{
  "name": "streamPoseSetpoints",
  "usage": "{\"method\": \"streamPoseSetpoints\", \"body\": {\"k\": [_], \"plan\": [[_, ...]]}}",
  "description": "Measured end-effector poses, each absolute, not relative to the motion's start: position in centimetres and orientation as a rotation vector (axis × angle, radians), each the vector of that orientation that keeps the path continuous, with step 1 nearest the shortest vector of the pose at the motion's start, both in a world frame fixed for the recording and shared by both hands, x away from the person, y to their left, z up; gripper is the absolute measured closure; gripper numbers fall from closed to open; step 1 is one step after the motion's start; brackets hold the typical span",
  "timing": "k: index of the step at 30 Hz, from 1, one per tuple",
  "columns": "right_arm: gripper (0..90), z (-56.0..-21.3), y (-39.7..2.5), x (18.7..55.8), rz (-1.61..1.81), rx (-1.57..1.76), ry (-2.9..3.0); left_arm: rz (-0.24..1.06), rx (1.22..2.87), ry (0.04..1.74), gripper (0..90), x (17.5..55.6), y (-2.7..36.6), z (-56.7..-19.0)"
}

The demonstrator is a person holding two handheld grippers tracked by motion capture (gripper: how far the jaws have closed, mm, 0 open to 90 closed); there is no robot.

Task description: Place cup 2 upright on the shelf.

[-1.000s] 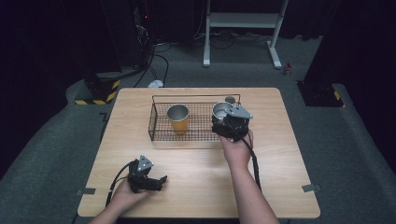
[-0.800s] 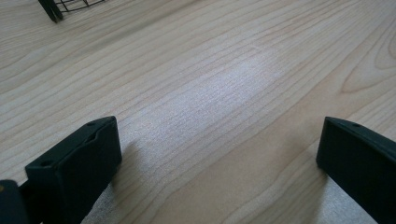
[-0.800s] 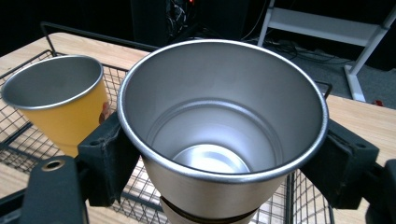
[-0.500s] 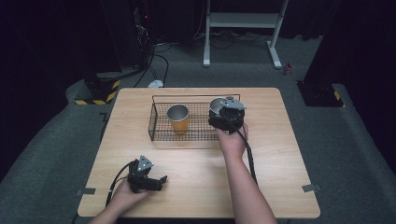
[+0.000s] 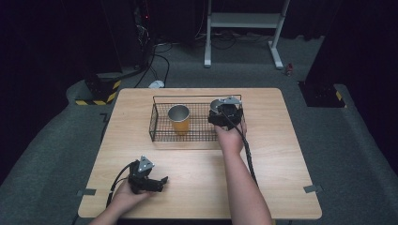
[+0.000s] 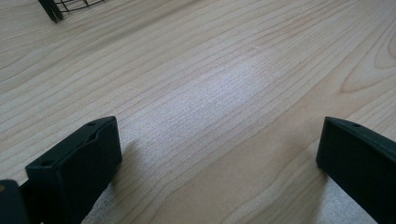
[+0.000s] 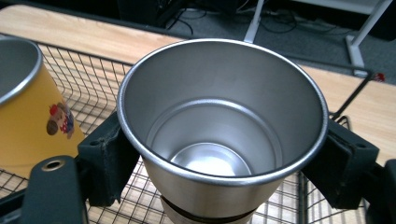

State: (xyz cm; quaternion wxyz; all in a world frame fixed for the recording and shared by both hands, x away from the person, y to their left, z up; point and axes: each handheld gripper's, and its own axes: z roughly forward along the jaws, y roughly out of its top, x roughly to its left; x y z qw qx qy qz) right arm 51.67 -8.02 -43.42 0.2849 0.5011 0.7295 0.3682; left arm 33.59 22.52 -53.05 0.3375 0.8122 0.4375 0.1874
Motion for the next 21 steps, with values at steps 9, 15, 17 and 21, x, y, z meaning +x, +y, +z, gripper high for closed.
{"method": "streamPoseSetpoints", "body": {"k": [9, 15, 17, 21], "plan": [[18.5, -45.0, -7.4, 52.5, 0.929, 1.379, 2.003, 0.485, 2.115, 1.142, 0.4, 33.6, 22.5, -53.1], [18.6, -45.8, -7.1, 52.8, 0.907, 1.401, 2.023, 0.483, 2.112, 1.142, 0.4, 33.5, 22.5, -53.1], [18.6, -46.0, -7.0, 53.0, 0.903, 1.402, 2.032, 0.483, 2.112, 1.141, 0.4, 33.5, 22.5, -53.1], [18.5, -46.3, -6.7, 53.1, 0.887, 1.413, 2.043, 0.482, 2.113, 1.142, 0.4, 33.5, 22.5, -53.1]]}}
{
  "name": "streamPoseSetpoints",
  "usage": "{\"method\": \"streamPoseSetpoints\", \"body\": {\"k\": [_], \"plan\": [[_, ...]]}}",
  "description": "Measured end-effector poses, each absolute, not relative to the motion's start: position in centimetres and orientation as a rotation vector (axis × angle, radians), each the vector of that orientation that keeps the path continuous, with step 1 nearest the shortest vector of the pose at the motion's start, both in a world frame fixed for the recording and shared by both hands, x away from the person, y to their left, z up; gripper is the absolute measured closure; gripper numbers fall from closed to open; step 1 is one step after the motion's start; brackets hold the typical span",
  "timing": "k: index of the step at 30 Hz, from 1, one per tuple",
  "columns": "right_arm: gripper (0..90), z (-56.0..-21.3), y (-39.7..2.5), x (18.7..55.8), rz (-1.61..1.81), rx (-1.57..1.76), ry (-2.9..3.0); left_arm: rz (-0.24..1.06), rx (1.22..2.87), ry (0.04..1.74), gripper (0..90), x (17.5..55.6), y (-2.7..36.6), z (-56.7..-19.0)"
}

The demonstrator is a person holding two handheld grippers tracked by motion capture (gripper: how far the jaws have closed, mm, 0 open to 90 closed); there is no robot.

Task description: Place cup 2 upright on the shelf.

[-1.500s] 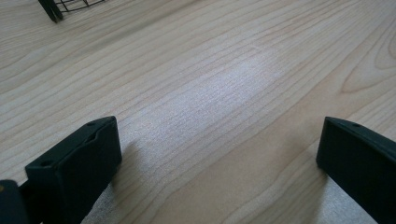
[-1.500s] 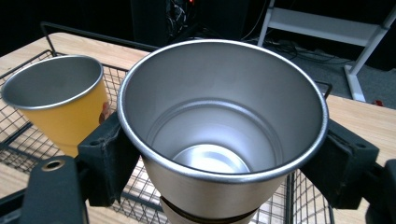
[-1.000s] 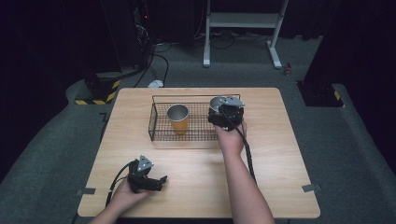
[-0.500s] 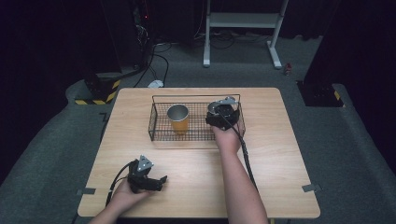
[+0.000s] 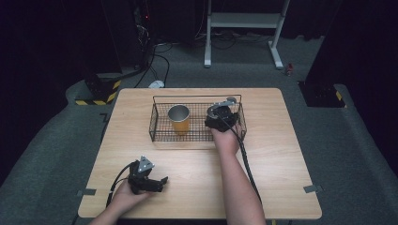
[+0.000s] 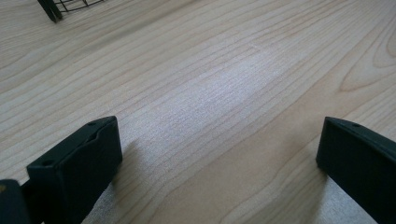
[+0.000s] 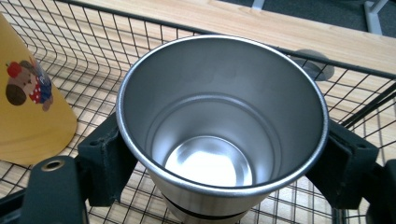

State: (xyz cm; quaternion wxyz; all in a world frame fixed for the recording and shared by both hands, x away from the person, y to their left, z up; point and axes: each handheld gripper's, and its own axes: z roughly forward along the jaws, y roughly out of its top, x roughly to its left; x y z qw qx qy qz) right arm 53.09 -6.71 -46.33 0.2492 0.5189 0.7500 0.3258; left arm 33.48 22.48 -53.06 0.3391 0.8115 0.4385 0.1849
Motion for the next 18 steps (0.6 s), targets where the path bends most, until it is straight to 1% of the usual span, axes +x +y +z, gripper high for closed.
{"method": "streamPoseSetpoints", "body": {"k": [18], "plan": [[18.4, -47.05, -6.55, 53.25, 0.857, 1.425, 2.083, 0.482, 2.114, 1.140, 0.4, 33.47, 22.49, -53.06]]}}
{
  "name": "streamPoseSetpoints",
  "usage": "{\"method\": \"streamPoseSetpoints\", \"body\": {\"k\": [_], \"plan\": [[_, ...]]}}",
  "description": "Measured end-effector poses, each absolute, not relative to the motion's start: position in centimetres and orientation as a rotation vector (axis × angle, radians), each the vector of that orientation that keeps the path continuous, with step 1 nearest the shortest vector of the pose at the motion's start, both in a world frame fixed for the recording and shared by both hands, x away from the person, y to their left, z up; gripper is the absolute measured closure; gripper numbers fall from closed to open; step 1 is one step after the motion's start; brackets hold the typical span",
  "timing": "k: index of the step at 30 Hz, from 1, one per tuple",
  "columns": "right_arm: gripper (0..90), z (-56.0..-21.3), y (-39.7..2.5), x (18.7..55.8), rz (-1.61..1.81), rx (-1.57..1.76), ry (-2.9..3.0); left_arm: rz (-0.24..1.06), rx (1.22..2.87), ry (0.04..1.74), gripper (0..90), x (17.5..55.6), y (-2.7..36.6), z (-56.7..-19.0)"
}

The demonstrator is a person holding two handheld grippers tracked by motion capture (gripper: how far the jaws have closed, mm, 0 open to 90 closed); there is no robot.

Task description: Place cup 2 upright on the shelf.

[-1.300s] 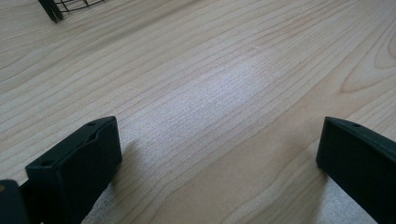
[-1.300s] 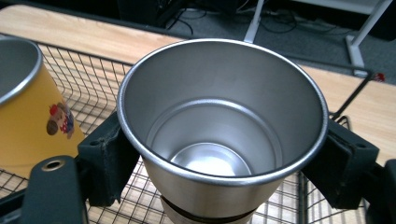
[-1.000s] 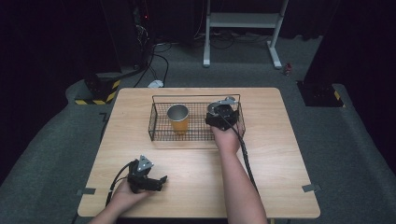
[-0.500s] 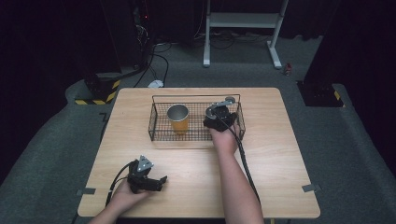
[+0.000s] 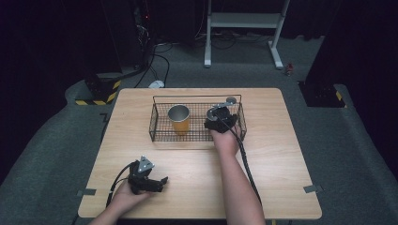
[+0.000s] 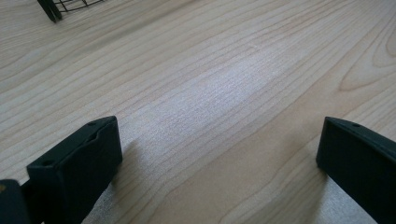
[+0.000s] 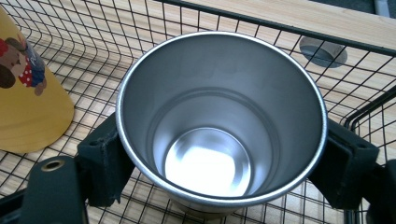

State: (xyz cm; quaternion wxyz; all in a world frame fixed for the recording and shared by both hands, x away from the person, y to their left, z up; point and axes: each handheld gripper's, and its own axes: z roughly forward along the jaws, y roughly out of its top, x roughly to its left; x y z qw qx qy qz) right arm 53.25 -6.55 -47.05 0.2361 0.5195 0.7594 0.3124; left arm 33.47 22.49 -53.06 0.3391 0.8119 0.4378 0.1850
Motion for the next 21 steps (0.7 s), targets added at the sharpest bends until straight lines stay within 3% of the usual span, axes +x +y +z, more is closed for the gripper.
{"method": "streamPoseSetpoints", "body": {"k": [13, 21], "plan": [[17.6, -47.09, -6.60, 53.24, 0.846, 1.424, 2.090, 0.480, 2.115, 1.140, 0.4, 33.47, 22.49, -53.05], [9.4, -47.17, -6.73, 53.36, 0.859, 1.448, 2.094, 0.480, 2.115, 1.139, 0.4, 33.47, 22.50, -53.05]]}}
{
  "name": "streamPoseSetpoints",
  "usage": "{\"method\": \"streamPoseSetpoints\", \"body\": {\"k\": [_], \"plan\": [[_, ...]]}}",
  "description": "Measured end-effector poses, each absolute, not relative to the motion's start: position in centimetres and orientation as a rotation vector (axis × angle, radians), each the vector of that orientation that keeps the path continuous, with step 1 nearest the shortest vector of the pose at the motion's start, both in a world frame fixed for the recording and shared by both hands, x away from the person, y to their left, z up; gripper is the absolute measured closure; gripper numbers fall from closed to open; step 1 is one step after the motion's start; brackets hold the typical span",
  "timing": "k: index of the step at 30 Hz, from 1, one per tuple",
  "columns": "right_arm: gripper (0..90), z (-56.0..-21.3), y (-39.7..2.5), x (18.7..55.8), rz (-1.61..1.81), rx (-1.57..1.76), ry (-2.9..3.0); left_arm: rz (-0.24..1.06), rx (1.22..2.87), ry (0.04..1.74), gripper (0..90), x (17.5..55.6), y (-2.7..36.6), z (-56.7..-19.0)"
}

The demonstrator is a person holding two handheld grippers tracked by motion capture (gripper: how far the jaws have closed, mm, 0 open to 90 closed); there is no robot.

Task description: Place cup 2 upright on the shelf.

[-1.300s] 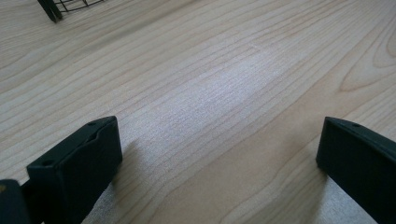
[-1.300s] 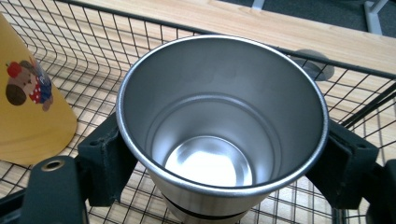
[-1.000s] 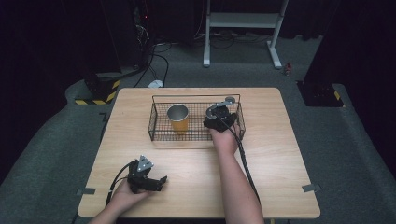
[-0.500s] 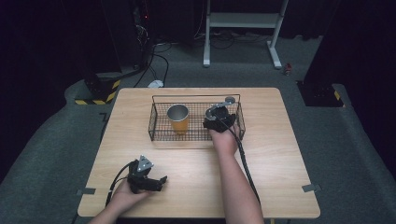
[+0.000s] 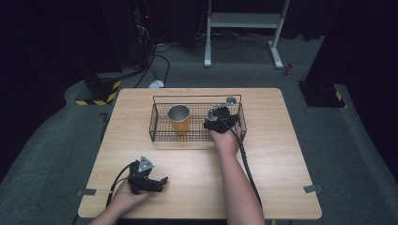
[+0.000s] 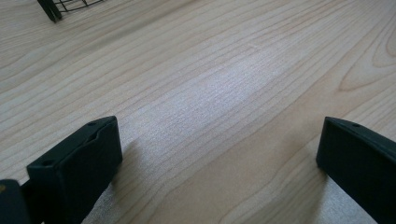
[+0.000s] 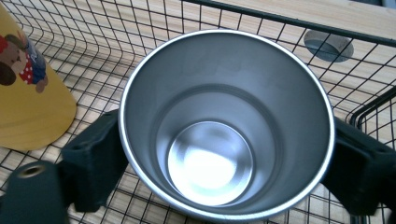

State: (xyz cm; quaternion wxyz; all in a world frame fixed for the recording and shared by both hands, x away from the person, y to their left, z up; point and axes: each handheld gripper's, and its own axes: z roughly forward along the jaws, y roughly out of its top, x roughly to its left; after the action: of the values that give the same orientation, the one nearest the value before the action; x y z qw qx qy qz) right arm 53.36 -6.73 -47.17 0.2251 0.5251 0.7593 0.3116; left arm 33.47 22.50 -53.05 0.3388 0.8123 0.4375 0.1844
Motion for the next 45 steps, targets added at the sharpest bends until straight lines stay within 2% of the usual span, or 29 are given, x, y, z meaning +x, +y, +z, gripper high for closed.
{"method": "streamPoseSetpoints", "body": {"k": [13, 25, 45], "plan": [[9.2, -45.9, -7.1, 52.9, 0.884, 1.432, 2.055, 0.485, 2.121, 1.131, 0.6, 33.5, 22.5, -53.0], [9.2, -43.6, -7.9, 50.8, 0.958, 1.373, 2.033, 0.483, 2.120, 1.131, 0.6, 33.5, 22.5, -53.1], [9.6, -45.1, -11.5, 44.9, 1.011, 1.318, 2.034, 0.482, 2.126, 1.127, 0.5, 33.5, 22.5, -53.0]]}}
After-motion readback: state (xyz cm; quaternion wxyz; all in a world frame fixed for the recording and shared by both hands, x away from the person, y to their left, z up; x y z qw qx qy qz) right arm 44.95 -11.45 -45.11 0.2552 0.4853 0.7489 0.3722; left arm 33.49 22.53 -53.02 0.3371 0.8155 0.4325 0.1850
